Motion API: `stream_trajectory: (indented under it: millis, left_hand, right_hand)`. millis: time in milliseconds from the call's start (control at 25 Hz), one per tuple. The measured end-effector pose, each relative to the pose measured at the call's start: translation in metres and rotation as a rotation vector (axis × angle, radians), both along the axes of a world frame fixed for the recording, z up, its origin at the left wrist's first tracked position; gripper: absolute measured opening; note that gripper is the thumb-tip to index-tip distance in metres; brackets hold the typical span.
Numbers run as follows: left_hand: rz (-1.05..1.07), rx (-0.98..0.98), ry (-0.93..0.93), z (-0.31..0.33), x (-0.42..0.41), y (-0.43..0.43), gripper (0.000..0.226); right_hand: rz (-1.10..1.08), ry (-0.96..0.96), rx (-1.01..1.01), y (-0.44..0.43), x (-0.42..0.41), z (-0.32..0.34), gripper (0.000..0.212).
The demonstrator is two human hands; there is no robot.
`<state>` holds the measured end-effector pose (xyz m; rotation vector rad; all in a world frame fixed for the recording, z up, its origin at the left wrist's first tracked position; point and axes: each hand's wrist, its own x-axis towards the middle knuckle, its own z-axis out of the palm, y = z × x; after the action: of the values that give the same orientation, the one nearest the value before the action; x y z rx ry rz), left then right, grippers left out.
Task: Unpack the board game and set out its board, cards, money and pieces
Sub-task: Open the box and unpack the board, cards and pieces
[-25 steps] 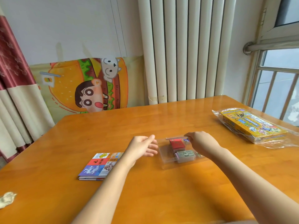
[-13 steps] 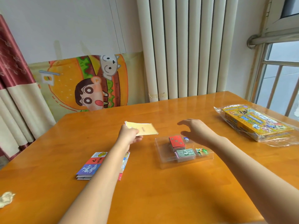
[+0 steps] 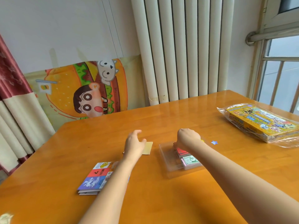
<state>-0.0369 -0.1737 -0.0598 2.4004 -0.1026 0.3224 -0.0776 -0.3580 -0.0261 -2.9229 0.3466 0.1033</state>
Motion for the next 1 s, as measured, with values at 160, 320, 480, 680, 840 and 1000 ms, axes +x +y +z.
stream_trajectory:
  millis: [160,320,480,680,840,1000]
  left_hand:
    - [-0.281,-0.025,0.058,-0.025,-0.019,-0.037,0.040]
    - [-0.293,-0.142,0.105,-0.048,-0.029,-0.050,0.041]
    - [-0.315,-0.143,0.093,-0.051,-0.029,-0.051,0.041]
    - [-0.318,-0.143,0.074,-0.055,-0.035,-0.053,0.042]
    - [-0.318,-0.145,0.072,-0.053,-0.038,-0.054,0.043]
    - [-0.321,-0.144,0.082,-0.052,-0.044,-0.055,0.043]
  right_hand:
    - [-0.022,0.136,-0.023,0.005,0.025,-0.001,0.081]
    - [-0.168,0.315,-0.036,0.011,0.046,-0.014,0.119]
    - [0.020,0.495,-0.258,0.015,0.043,-0.002,0.094]
    - [0.136,0.561,-0.263,0.013,0.025,0.023,0.037]
    - [0.154,0.589,-0.380,0.017,0.025,0.020,0.040]
    - [0.192,0.544,-0.445,0.021,0.022,0.019,0.039]
